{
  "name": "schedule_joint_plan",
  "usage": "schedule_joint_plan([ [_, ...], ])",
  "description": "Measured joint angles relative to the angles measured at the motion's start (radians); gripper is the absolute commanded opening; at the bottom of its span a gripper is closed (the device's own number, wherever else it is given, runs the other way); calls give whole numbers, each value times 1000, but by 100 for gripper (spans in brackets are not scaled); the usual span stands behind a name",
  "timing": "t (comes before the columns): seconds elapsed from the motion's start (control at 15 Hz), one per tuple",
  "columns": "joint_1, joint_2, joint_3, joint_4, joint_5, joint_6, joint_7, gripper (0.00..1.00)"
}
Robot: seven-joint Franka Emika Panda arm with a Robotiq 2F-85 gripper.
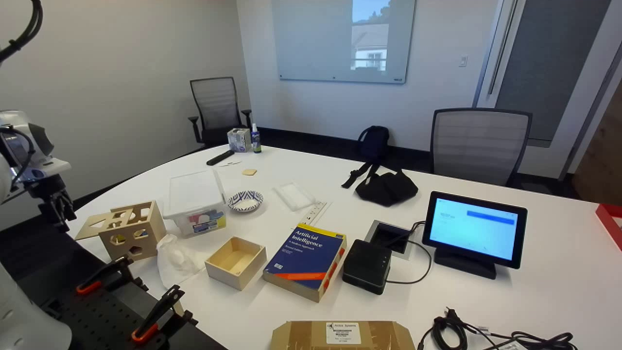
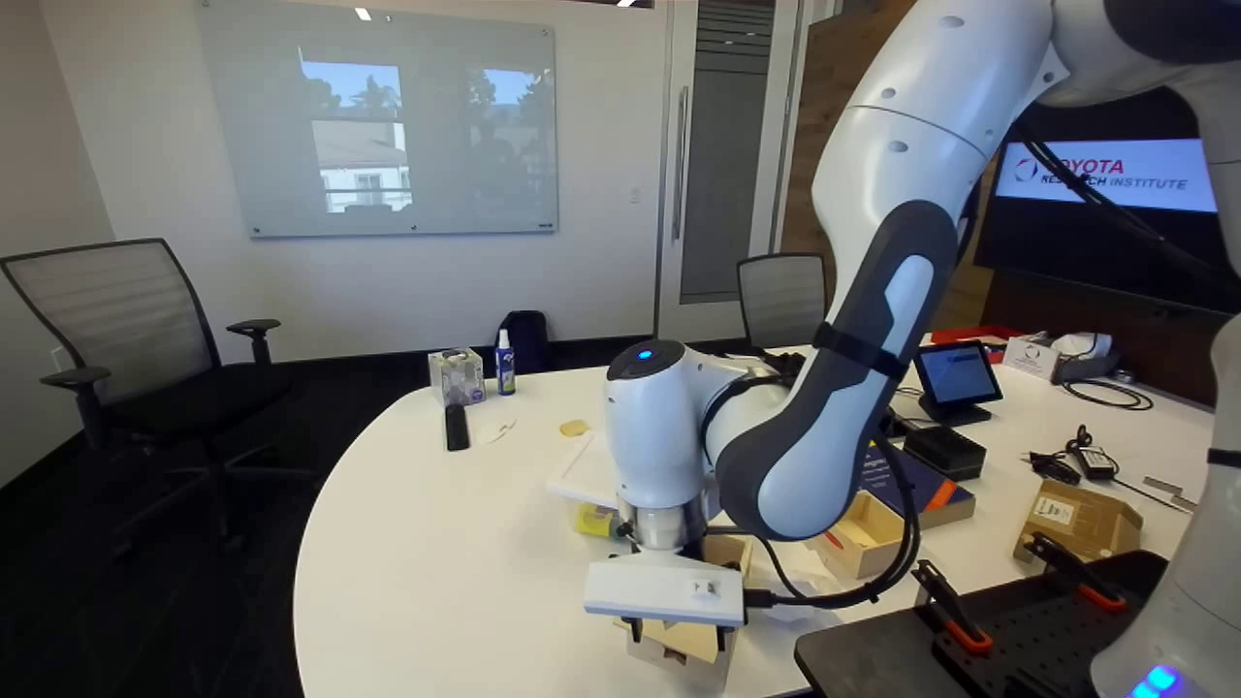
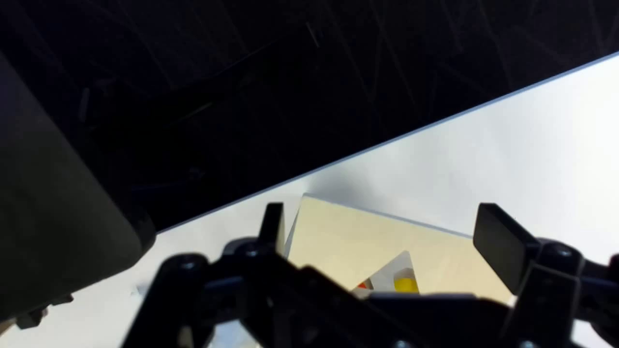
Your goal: Slide the lid on top of the wooden toy box backwards.
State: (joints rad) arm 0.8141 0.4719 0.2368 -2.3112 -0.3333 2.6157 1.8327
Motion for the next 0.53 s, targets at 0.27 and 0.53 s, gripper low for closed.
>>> schedule_joint_plan([
  [0.27,34,74,-22,53,36,13,0,100],
  [0.53,65,124,-46,78,75,50,-1,100],
])
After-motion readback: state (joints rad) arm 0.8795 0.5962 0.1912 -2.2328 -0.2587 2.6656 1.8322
